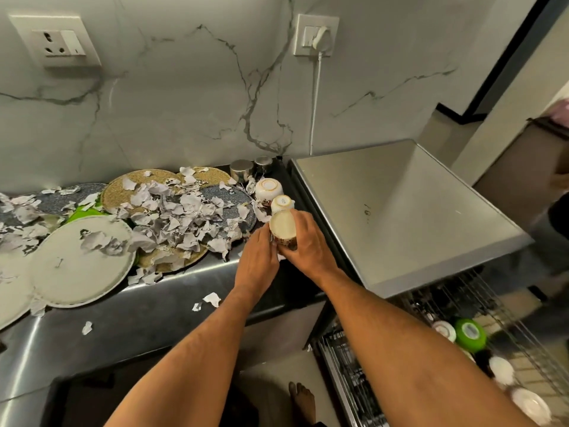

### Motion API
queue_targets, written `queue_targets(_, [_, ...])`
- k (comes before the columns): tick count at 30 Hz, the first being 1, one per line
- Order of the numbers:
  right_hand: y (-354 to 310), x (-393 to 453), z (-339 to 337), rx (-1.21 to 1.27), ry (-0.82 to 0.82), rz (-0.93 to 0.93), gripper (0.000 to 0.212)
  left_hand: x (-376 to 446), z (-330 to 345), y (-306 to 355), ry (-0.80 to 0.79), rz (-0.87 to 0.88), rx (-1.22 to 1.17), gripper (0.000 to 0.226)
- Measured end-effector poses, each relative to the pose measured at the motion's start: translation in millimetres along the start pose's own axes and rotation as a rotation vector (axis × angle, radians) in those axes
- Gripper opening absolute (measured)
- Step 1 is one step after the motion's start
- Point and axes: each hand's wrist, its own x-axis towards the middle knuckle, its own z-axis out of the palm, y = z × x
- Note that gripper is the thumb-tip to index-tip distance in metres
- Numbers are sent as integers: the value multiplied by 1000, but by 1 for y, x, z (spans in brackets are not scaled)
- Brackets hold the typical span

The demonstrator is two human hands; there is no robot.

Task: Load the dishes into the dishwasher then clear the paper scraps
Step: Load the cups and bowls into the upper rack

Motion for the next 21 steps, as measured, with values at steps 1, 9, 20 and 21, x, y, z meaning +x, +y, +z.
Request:
queue_targets(1, [-2, -8, -7, -3, 21, 5, 91, -4, 0, 4, -10, 28, -5, 43])
queue_targets(9, [11, -97, -65, -84, 164, 157, 86, -47, 29, 58, -153, 237, -56, 46])
queue_targets(20, [85, -213, -148, -186, 254, 461, 91, -93, 133, 158, -399, 427, -94, 47])
queue_targets(21, [93, -221, -151, -185, 254, 489, 93, -96, 143, 162, -422, 429, -85, 47])
